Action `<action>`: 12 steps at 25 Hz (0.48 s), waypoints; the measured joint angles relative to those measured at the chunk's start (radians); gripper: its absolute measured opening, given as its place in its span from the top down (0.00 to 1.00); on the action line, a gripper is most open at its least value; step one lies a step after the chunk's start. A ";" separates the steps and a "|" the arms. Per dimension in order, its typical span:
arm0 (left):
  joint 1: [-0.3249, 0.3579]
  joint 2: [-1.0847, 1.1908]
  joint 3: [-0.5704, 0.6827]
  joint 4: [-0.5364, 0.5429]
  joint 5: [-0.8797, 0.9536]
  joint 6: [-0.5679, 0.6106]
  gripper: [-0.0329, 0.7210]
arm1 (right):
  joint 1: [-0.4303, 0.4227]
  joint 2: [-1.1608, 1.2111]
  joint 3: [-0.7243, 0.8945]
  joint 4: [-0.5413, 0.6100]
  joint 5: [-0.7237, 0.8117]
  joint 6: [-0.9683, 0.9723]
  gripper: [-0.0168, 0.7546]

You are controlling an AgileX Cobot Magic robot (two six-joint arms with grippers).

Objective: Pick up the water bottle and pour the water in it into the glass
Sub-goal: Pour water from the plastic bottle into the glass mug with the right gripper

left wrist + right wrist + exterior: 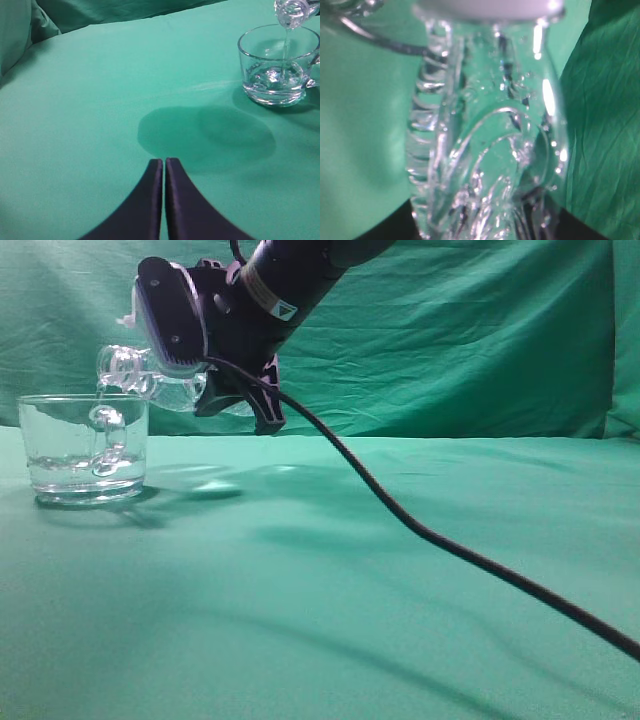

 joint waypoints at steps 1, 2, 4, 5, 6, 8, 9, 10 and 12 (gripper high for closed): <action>0.000 0.000 0.000 0.000 0.000 0.000 0.96 | 0.000 0.000 0.000 0.000 0.000 0.016 0.60; 0.000 0.000 0.000 0.000 0.000 0.000 0.96 | 0.000 0.000 0.000 0.002 0.000 0.047 0.60; 0.000 0.000 0.000 0.000 0.000 0.000 0.96 | 0.002 0.000 0.000 0.002 -0.002 0.133 0.60; 0.000 0.000 0.000 0.000 0.000 0.000 0.96 | 0.002 0.000 0.000 0.004 -0.004 0.186 0.60; 0.000 0.000 0.000 0.000 0.000 0.000 0.96 | 0.002 0.000 0.000 0.004 -0.004 0.239 0.60; 0.000 0.000 0.000 0.000 0.000 0.000 0.96 | 0.002 0.000 0.000 0.004 -0.004 0.329 0.60; 0.000 0.000 0.000 0.000 0.000 0.000 0.96 | 0.002 0.000 0.000 0.004 -0.004 0.378 0.60; 0.000 0.000 0.000 0.000 0.000 0.000 0.96 | 0.002 -0.002 0.000 0.004 -0.004 0.434 0.60; 0.000 0.000 0.000 0.000 0.000 0.000 0.96 | 0.002 -0.012 0.000 0.004 -0.004 0.552 0.60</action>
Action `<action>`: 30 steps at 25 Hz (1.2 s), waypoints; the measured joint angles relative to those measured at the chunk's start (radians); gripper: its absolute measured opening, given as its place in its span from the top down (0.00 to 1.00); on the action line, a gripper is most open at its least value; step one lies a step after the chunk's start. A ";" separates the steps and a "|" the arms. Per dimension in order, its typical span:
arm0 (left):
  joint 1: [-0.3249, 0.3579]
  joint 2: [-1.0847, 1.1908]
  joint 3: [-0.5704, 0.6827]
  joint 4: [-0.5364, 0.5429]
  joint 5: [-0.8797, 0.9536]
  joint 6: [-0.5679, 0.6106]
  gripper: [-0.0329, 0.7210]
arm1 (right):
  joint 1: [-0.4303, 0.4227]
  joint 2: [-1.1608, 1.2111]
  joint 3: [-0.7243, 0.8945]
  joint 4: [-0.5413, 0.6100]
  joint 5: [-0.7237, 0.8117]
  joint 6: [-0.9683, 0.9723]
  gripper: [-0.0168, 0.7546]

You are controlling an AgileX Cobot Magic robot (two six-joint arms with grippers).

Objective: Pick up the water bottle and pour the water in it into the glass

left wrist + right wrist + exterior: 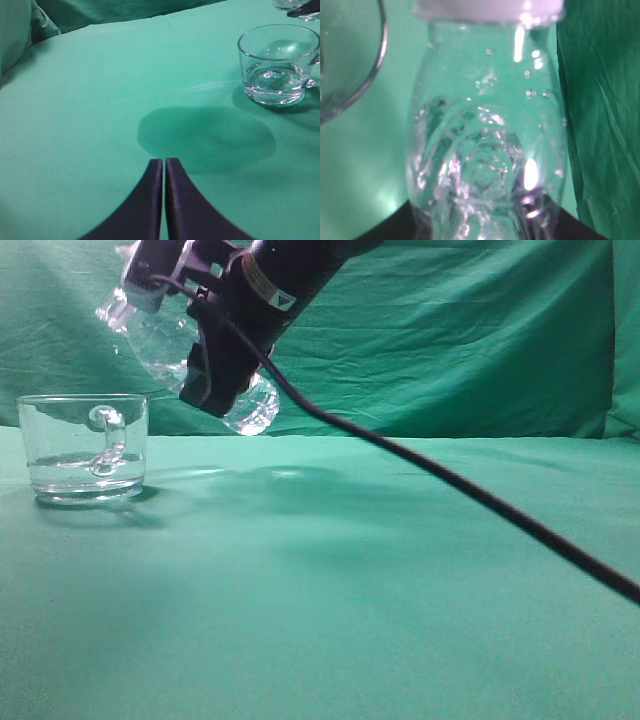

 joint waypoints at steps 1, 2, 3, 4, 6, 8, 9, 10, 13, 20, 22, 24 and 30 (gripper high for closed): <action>0.000 0.000 0.000 0.000 0.000 0.000 0.96 | 0.000 -0.012 0.000 0.000 0.000 0.069 0.60; 0.000 0.000 0.000 0.000 0.000 0.000 0.96 | 0.000 -0.024 0.000 0.000 0.002 0.141 0.60; 0.000 0.000 0.000 0.000 0.000 0.000 0.96 | 0.000 -0.036 0.000 0.000 0.007 0.202 0.65; 0.000 0.000 0.000 0.000 0.000 0.000 0.96 | 0.000 -0.050 0.000 0.000 0.016 0.278 0.63; 0.000 0.000 0.000 0.000 0.000 0.000 0.96 | 0.000 -0.081 0.000 0.000 0.046 0.433 0.63; 0.000 0.000 0.000 0.000 0.000 0.000 0.96 | -0.006 -0.108 0.000 0.006 0.077 0.571 0.63; 0.000 0.000 0.000 0.000 0.000 0.000 0.96 | -0.011 -0.121 0.000 0.009 0.096 0.633 0.63; 0.000 0.000 0.000 0.000 0.000 0.000 0.96 | -0.017 -0.133 0.000 0.014 0.108 0.675 0.63; 0.000 0.000 0.000 0.000 0.000 0.000 0.96 | -0.034 -0.177 0.000 0.020 0.128 0.780 0.63; 0.000 0.000 0.000 0.000 0.000 0.000 0.96 | -0.061 -0.334 0.103 0.026 0.130 0.904 0.63; 0.000 0.000 0.000 0.000 0.000 0.000 0.96 | -0.078 -0.383 0.183 0.026 0.130 0.911 0.63; 0.000 0.000 0.000 0.000 0.000 0.000 0.96 | -0.096 -0.432 0.263 0.026 0.130 0.911 0.63; 0.000 0.000 0.000 0.000 0.000 0.000 0.96 | -0.163 -0.586 0.508 0.012 0.117 0.962 0.63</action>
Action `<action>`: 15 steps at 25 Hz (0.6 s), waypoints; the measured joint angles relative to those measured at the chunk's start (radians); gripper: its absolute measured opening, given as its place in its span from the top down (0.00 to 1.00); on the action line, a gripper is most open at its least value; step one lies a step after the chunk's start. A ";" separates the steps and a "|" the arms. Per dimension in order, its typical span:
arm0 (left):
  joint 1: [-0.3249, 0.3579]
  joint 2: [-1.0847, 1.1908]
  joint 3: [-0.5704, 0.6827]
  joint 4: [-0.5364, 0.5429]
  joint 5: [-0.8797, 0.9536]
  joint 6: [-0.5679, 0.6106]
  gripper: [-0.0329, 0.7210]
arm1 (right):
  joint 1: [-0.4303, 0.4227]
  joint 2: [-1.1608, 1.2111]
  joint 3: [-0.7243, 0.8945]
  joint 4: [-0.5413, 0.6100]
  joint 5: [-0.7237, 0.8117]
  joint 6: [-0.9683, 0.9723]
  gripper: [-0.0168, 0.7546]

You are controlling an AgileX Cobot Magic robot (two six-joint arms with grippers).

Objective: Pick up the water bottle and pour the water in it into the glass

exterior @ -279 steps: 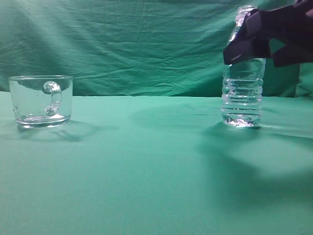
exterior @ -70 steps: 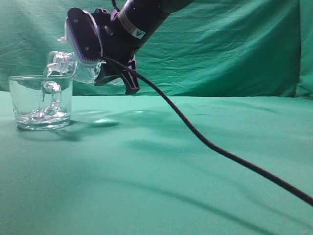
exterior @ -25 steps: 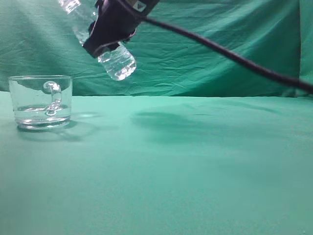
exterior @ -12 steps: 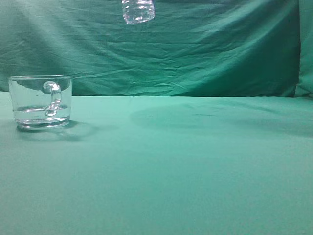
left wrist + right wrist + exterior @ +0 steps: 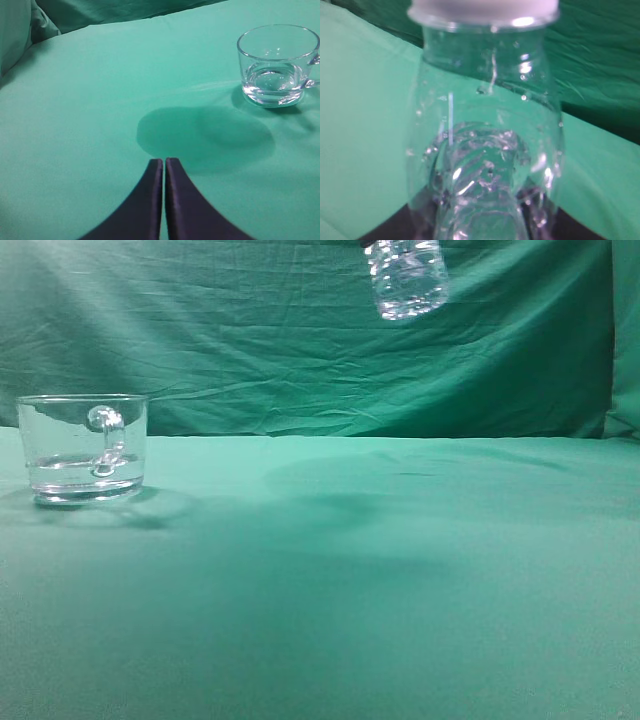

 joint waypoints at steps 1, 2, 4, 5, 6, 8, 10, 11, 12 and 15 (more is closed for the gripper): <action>0.000 0.000 0.000 0.000 0.000 0.000 0.96 | -0.012 -0.024 0.028 -0.004 -0.002 0.004 0.63; 0.000 0.000 0.000 0.000 0.000 0.000 0.96 | -0.024 -0.045 0.061 -0.011 -0.002 0.004 0.63; 0.000 0.000 0.000 0.000 0.000 0.000 0.96 | -0.043 -0.093 0.118 -0.030 0.000 0.006 0.63; 0.000 0.000 0.000 0.000 0.000 0.000 0.96 | -0.051 -0.115 0.139 -0.038 0.000 0.006 0.63; 0.000 0.000 0.000 0.000 0.000 0.000 0.96 | -0.059 -0.140 0.161 -0.043 -0.002 0.006 0.63; 0.000 0.000 0.000 0.000 0.000 0.000 0.96 | -0.065 -0.188 0.198 -0.046 0.006 0.006 0.63; 0.000 0.000 0.000 0.000 0.000 0.000 0.96 | -0.068 -0.230 0.237 -0.046 0.012 0.008 0.63; 0.000 0.000 0.000 0.000 0.000 0.000 0.96 | -0.068 -0.248 0.254 -0.046 0.014 0.008 0.63; 0.000 0.000 0.000 0.000 0.000 0.000 0.96 | -0.068 -0.263 0.268 -0.046 0.016 0.008 0.63; 0.000 0.000 0.000 0.000 0.000 0.000 0.96 | -0.068 -0.303 0.314 -0.046 0.018 0.010 0.63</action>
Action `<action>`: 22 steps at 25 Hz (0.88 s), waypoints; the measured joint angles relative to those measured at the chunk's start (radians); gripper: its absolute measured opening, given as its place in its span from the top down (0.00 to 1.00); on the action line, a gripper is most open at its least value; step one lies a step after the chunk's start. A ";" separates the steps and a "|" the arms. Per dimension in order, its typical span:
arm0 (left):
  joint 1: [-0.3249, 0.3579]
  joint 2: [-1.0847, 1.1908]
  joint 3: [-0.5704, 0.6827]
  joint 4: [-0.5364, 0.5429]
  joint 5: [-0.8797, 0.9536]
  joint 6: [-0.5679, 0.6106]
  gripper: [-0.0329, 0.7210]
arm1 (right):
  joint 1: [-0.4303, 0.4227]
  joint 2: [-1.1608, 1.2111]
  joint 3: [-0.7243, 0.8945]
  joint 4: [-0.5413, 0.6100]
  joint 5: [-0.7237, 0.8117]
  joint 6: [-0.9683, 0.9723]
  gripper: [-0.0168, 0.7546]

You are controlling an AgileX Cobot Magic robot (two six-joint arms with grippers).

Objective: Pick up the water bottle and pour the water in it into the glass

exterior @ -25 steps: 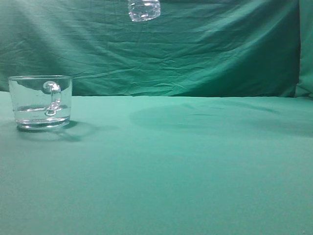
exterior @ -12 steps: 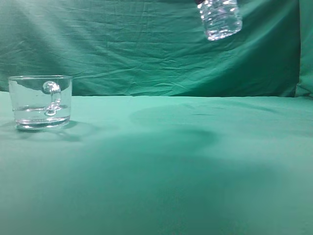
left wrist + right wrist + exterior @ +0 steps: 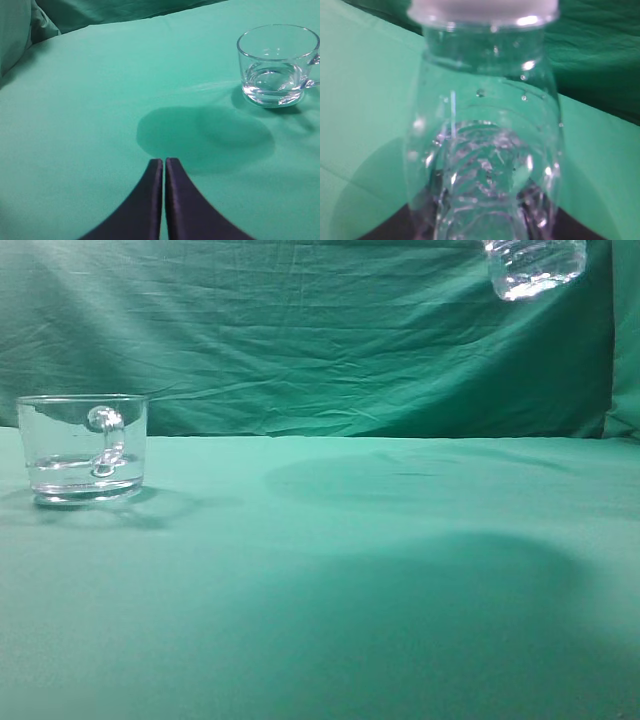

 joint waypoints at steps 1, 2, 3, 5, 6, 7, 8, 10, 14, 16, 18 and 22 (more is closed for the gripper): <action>0.000 0.000 0.000 0.000 0.000 0.000 0.96 | 0.000 -0.009 0.010 0.000 0.000 0.004 0.63; 0.000 0.000 0.000 0.000 0.000 0.000 0.96 | 0.000 -0.019 0.019 0.000 0.000 0.010 0.63; 0.000 0.000 0.000 0.000 0.000 0.000 0.96 | 0.000 -0.031 0.030 0.000 0.000 0.014 0.63; 0.000 0.000 0.000 0.000 0.000 0.000 0.96 | -0.005 -0.053 0.051 0.004 0.000 0.014 0.63; 0.000 0.000 0.000 0.000 0.000 0.000 0.96 | -0.013 -0.063 0.063 0.022 0.000 0.014 0.63; 0.000 0.000 0.000 0.000 0.000 0.000 0.96 | -0.027 -0.071 0.073 0.048 0.000 0.002 0.63; 0.000 0.000 0.000 0.000 0.000 0.000 0.96 | -0.045 -0.074 0.081 0.092 0.000 -0.024 0.63; 0.000 0.000 0.000 0.000 0.000 0.000 0.96 | -0.086 -0.076 0.099 0.188 -0.023 -0.137 0.63; 0.000 0.000 0.000 0.000 0.000 0.000 0.96 | -0.157 -0.076 0.115 0.429 -0.159 -0.427 0.63; 0.000 0.000 0.000 0.000 0.000 0.000 0.96 | -0.176 -0.076 0.117 0.573 -0.193 -0.579 0.63; 0.000 0.000 0.000 0.000 0.000 0.000 0.96 | -0.188 -0.076 0.119 0.718 -0.206 -0.753 0.63; 0.000 0.000 0.000 0.000 0.000 0.000 0.96 | -0.199 -0.076 0.178 1.082 -0.275 -1.133 0.63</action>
